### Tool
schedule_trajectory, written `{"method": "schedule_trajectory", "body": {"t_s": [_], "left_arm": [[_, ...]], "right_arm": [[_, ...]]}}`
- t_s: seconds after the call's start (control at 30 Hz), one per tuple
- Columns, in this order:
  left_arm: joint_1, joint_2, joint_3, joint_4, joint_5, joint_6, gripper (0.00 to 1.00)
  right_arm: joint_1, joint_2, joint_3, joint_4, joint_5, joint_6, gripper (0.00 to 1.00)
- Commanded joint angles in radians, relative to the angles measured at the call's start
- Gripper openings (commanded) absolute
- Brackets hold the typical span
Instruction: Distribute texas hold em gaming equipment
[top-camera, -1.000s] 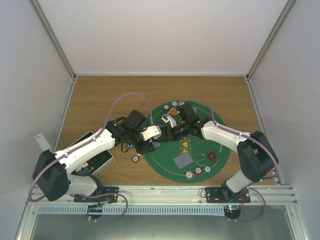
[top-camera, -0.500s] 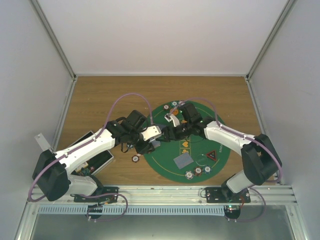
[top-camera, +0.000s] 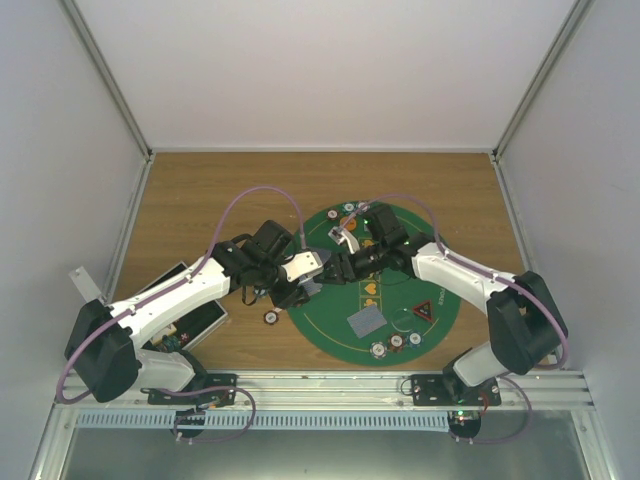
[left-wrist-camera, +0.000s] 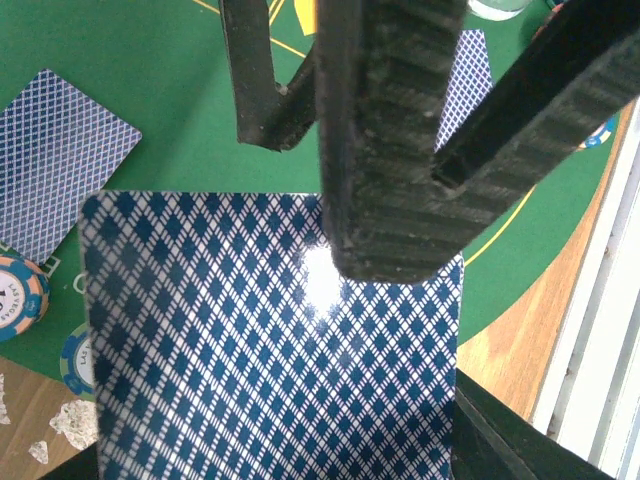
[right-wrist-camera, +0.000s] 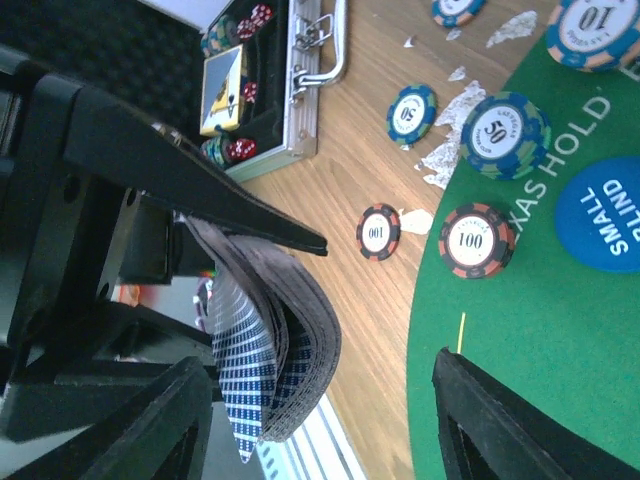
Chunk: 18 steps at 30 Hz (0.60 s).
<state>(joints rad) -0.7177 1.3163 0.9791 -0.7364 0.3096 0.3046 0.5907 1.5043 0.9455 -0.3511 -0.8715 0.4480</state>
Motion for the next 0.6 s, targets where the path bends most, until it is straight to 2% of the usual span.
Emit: {"method": "schedule_trajectory", "body": {"t_s": [0.0, 0.3, 0.47, 0.57], "left_arm": [[-0.004, -0.014, -0.001, 0.040, 0.006, 0.008, 0.53], [-0.003, -0.020, -0.004, 0.038, 0.002, 0.007, 0.53], [-0.003, -0.016, -0.003, 0.039, 0.001, 0.008, 0.53], [-0.004, -0.017, -0.004, 0.041, 0.002, 0.007, 0.53]], "right_arm": [[0.018, 0.016, 0.036, 0.006, -0.025, -0.019, 0.56], [0.024, 0.027, 0.056, -0.003, -0.043, -0.029, 0.16], [0.024, 0.011, 0.038, -0.007, -0.035, -0.024, 0.02], [0.024, -0.004, 0.027, -0.001, -0.037, -0.019, 0.01]]}}
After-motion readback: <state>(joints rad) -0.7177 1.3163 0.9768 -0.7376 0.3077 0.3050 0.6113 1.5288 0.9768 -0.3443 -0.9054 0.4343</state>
